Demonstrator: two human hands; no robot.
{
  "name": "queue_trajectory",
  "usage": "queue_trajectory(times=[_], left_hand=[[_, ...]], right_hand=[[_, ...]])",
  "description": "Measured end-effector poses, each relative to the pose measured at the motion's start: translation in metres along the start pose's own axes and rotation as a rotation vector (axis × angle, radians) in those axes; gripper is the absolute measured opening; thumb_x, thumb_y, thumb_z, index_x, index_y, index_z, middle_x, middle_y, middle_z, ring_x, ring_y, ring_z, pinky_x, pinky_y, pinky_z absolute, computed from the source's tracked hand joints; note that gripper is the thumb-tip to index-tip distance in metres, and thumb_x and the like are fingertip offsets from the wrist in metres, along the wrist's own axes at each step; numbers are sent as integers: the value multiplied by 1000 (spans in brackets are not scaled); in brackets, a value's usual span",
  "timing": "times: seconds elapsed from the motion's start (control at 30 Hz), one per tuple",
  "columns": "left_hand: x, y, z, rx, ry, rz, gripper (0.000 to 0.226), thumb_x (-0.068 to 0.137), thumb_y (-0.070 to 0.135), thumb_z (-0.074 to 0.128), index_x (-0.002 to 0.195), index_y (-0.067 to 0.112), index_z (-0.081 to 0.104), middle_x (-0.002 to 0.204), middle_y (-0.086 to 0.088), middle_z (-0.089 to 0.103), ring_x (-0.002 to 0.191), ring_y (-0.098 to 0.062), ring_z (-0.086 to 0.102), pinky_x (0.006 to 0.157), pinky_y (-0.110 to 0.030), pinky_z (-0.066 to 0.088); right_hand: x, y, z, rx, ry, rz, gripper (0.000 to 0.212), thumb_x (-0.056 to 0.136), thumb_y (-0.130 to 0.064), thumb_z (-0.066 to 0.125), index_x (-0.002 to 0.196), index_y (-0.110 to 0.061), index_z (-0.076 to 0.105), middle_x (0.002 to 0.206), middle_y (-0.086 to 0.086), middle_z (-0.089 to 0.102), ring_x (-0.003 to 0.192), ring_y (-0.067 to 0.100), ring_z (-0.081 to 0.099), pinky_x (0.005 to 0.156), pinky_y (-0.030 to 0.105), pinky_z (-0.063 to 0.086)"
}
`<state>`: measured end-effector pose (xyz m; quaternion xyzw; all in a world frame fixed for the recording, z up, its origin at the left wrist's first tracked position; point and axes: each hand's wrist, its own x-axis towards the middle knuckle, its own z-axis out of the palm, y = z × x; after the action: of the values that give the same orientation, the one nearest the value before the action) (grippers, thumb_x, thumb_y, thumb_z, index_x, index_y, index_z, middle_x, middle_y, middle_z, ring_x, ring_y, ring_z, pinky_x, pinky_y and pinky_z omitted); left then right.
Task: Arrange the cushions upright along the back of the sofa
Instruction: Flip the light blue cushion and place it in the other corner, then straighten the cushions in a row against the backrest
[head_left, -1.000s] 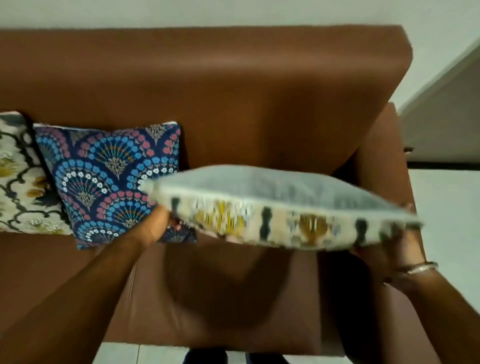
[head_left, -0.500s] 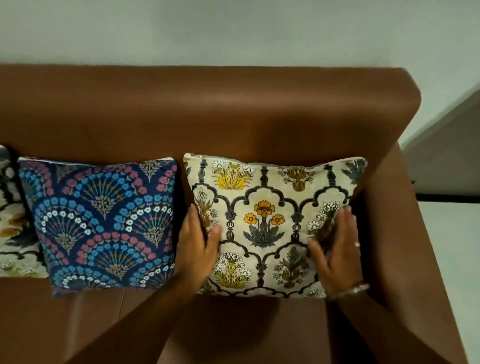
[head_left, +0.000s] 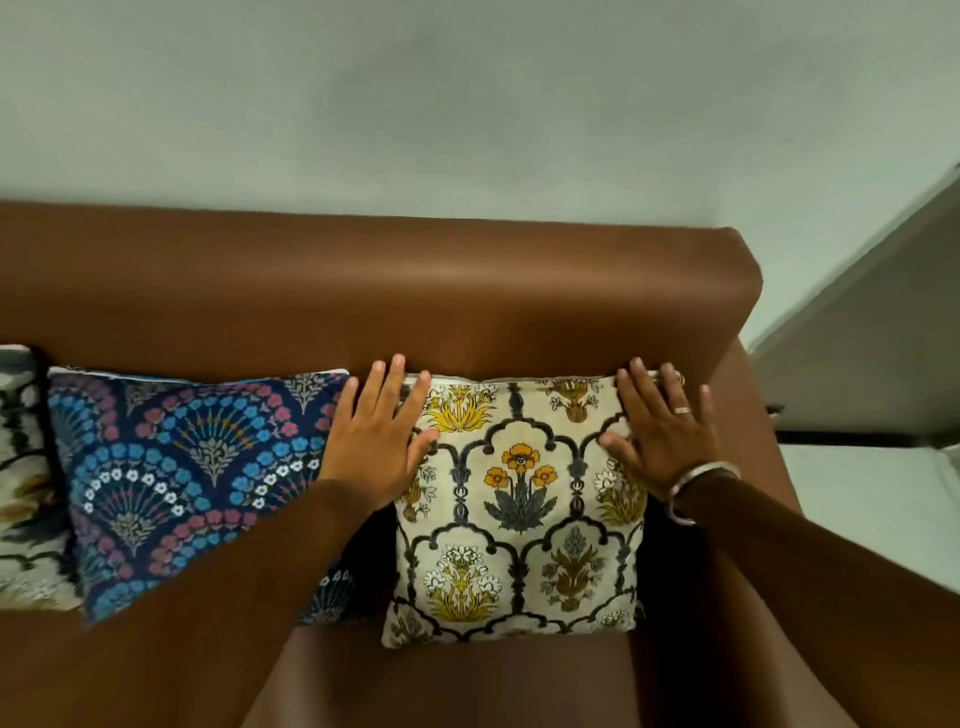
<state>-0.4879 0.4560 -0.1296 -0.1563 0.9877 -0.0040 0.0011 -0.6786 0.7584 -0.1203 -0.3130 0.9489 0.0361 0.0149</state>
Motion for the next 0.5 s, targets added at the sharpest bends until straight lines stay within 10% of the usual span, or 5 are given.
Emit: queue_trajectory(times=[0.17,0.27,0.4,0.5], left_hand=[[-33,21,13,-613,128,-496,79,96,64,21,157,15,17,165,-17,20,153,-32,14,123,-47,16],[-35,36,19,-1077,80,-629,77,93,68,26,147,15,38,148,-11,49,138,-30,43,106,-37,37],[-38,53,12,-1527,-125,-881,98,77,88,25,154,27,30,156,-6,41,141,-28,41,115,-48,34],[-56,63,8,-2070,-258,-912,105,64,96,26,145,34,48,147,-7,56,133,-30,53,111,-60,38]], right_hand=[[-43,-30,22,828,176,518,80,88,-67,33,153,-27,12,162,13,19,148,32,18,115,44,14],[-78,-48,45,1478,-95,844,77,86,-71,36,150,-28,30,155,8,39,138,29,40,116,47,29],[-90,-57,19,1652,-245,692,80,77,-82,35,142,-37,44,144,-5,52,131,16,50,111,44,39],[-87,-38,-38,1480,-13,473,72,80,-79,29,139,-40,45,123,-31,57,107,-21,54,84,5,46]])
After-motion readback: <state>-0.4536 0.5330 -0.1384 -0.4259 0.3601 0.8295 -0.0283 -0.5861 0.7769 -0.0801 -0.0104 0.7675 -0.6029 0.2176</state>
